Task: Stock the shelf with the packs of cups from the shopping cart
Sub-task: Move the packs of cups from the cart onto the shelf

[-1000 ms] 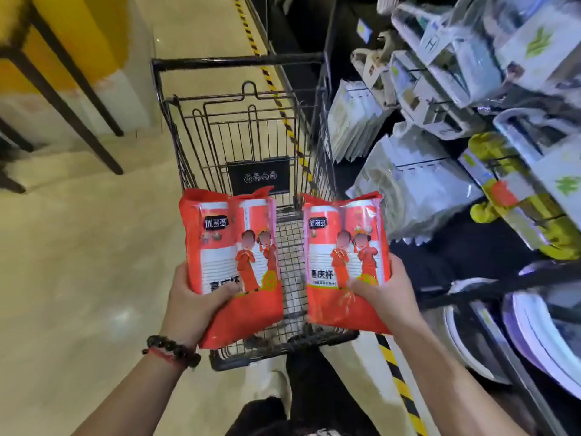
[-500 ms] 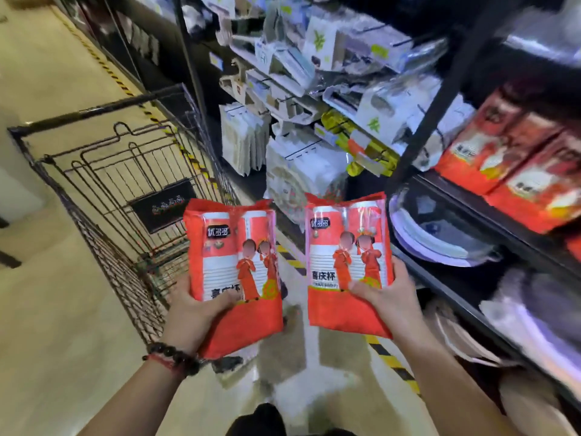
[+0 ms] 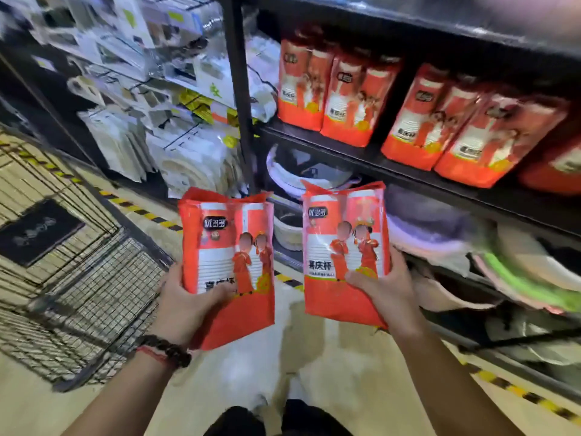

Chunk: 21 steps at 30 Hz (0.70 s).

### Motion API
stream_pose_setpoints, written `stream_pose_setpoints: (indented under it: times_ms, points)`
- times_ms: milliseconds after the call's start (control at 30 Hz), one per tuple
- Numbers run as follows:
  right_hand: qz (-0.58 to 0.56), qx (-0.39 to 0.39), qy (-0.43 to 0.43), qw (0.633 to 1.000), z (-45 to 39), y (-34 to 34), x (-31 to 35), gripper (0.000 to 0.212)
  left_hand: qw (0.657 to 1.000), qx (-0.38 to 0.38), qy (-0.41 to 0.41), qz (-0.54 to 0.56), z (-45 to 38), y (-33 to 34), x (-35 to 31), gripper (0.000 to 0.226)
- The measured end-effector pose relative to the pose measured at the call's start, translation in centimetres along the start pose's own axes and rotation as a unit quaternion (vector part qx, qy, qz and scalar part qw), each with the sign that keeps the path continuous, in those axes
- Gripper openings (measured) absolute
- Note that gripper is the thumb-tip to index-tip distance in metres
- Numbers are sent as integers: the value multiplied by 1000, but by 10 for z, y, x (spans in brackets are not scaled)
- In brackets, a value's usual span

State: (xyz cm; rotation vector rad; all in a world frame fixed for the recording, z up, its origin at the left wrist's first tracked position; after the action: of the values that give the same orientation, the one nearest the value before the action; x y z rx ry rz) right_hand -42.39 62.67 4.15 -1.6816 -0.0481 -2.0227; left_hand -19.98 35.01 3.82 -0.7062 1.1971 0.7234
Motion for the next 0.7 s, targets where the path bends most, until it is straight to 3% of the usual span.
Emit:
stream_pose_setpoints:
  times_ms: [200, 400, 533, 700]
  points:
    - [16, -118, 33, 992, 62, -81, -34, 66, 992, 123, 11, -2, 15, 60, 0, 88]
    - [14, -236, 71, 969, 145, -146, -57, 70, 978, 207, 11, 11, 40, 119, 2, 67]
    - [29, -299, 95, 949, 196, -186, -66, 79, 965, 264, 4, 8, 68, 158, 6, 69]
    - [19, -359, 105, 927, 240, -230, -82, 68, 943, 331, 23, 4, 107, 215, -4, 73]
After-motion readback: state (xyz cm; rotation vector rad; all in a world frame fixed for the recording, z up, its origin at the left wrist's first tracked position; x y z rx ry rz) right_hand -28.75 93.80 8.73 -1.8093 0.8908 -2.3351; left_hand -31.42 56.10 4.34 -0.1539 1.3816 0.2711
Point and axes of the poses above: each hand's wrist, its own z-axis away from the middle knuckle, its own y-axis out of the palm, x = y × z, the point moved 6 cm from there along -z, towards the middle knuckle, and after that the axes turned 9 degrees about z, right-handed, at the moved point
